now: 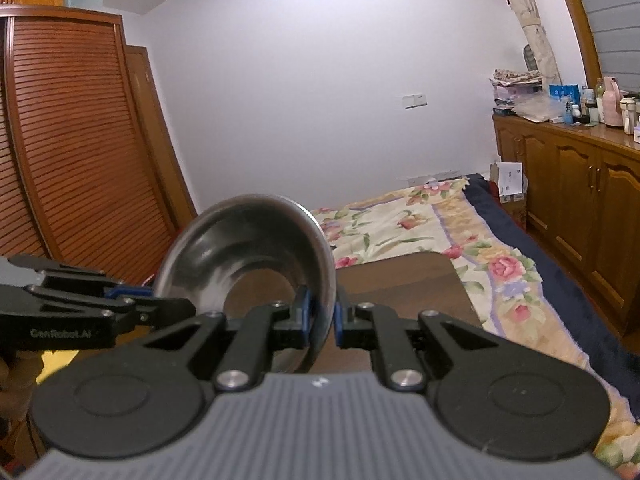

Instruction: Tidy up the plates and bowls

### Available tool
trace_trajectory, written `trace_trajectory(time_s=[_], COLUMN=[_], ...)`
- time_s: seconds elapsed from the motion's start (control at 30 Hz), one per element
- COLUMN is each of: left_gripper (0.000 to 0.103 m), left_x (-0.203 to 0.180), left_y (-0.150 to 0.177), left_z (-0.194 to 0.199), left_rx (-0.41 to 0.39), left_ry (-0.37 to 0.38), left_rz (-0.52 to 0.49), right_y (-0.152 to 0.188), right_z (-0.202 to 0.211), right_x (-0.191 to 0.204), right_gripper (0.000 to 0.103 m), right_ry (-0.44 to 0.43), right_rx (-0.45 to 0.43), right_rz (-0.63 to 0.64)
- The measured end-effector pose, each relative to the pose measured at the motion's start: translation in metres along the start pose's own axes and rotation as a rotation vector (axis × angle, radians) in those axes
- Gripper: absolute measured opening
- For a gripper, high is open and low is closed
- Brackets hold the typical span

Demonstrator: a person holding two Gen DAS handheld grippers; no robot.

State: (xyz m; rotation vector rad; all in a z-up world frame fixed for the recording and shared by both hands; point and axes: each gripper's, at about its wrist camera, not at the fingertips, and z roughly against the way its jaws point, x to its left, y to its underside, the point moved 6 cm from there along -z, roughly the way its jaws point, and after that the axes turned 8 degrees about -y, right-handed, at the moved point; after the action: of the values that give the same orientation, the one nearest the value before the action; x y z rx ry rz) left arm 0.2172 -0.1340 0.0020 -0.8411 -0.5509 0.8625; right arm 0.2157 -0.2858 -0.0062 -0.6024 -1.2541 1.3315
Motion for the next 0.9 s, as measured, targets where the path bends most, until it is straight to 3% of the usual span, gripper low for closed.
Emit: trace_trajectory(time_s=[0.9], left_gripper=[0.019], left_x=[-0.016], left_y=[0.088], left_z=[0.048], left_rx=[0.067], left_ry=[-0.021], left_rz=[0.128], right_y=[0.066], right_z=[0.036], right_x=[0.040], right_gripper=[0.012], right_ry=[-0.075], right_rx=[0.109], right_rz=[-0.020])
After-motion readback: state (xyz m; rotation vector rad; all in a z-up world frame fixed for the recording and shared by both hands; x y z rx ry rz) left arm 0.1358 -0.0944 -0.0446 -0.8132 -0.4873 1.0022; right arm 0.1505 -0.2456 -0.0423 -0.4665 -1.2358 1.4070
